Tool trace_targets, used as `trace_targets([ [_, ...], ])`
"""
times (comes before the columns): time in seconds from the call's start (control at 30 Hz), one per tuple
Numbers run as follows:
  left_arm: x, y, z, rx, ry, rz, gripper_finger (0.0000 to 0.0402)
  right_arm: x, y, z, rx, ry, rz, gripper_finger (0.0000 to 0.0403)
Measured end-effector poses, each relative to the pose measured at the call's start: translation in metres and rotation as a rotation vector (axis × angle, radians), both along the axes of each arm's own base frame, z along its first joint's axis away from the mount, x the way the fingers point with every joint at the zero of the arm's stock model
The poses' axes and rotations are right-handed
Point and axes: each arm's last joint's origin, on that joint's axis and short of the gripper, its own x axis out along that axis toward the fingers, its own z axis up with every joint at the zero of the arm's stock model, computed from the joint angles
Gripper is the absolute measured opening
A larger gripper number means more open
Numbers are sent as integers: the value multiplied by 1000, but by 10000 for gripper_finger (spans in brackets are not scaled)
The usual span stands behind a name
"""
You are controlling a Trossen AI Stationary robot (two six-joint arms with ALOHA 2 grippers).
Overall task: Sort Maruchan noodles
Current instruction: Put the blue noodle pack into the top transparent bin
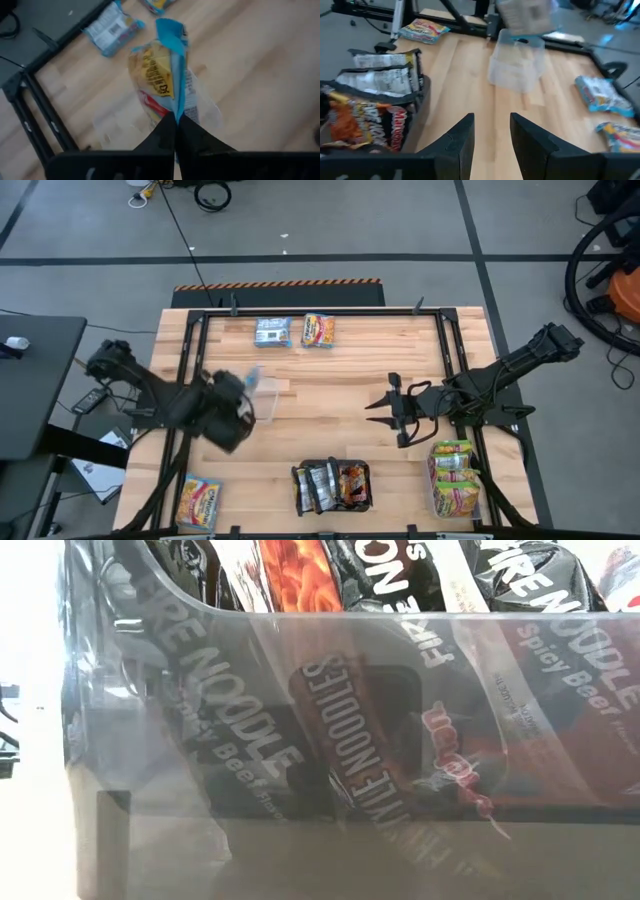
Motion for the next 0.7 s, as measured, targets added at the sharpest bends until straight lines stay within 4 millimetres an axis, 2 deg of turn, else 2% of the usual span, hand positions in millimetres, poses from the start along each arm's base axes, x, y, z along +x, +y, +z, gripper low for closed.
trace_targets([
  [0.1, 8, 17, 2, -3, 3, 26, 6, -1, 0, -2, 30, 29, 11, 130],
  [0.3, 26, 34, -5, -101, 65, 54, 7, -2, 0, -5, 33, 60, 21, 130],
  [0.5, 42, 52, -25, -195, 183, 99, 6, -4, 0, -7, 24, 89, 31, 130],
  [0.7, 60, 65, -47, -278, 171, 67, 6, -5, 4, -9, 29, 102, 57, 130],
])
